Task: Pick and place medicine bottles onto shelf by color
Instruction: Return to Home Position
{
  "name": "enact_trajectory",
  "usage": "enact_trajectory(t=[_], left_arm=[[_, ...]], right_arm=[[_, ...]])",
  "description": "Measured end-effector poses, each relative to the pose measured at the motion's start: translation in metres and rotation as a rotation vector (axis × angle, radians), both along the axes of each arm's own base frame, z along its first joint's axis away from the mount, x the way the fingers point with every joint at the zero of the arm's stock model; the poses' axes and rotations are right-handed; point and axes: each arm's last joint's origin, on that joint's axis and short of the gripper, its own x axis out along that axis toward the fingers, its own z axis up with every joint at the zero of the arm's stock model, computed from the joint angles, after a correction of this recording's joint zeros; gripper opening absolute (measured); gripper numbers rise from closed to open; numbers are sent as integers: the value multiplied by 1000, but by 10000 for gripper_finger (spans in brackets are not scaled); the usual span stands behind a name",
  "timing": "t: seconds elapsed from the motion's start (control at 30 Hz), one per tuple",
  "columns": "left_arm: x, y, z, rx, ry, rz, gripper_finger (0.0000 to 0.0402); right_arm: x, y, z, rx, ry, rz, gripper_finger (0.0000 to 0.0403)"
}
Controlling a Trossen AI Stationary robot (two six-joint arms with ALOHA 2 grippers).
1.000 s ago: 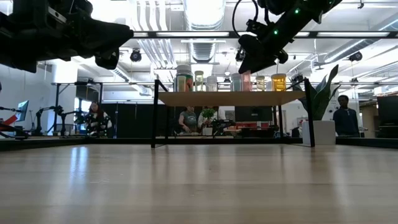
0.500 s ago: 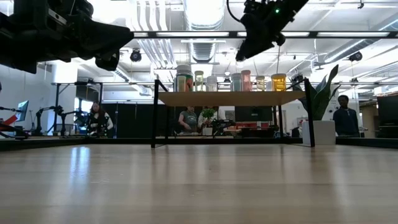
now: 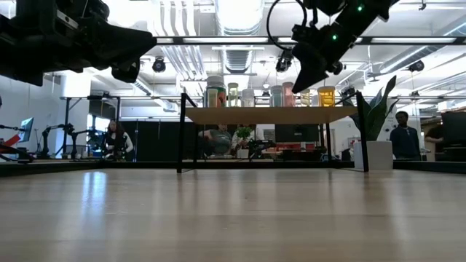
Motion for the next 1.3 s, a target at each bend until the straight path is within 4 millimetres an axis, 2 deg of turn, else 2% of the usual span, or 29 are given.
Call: enact_trajectory(t=[0.27,0.57,0.67,0.8,0.97,1.07,1.3], left_arm=[[0,0,0,0,0,0,44],[0,0,0,0,1,0,44],[0,0,-1,1,6,0,44],[0,0,-1,1,9,0,44],[-1,0,-3,21,10,12,44],[-3,3,-3,17,15,86,44],[-7,5,-2,11,33,158,44]], right_arm=[[-2,-13,1,-9,-21,-47,12],[-2,-13,3,-20,-30,-36,12],[-5,-5,10,-7,-57,16,12],[-12,15,14,2,-120,151,12],[-30,43,-4,-53,-240,292,12],[-46,56,-19,-50,-315,392,12],[-86,62,-34,-39,-475,492,12]])
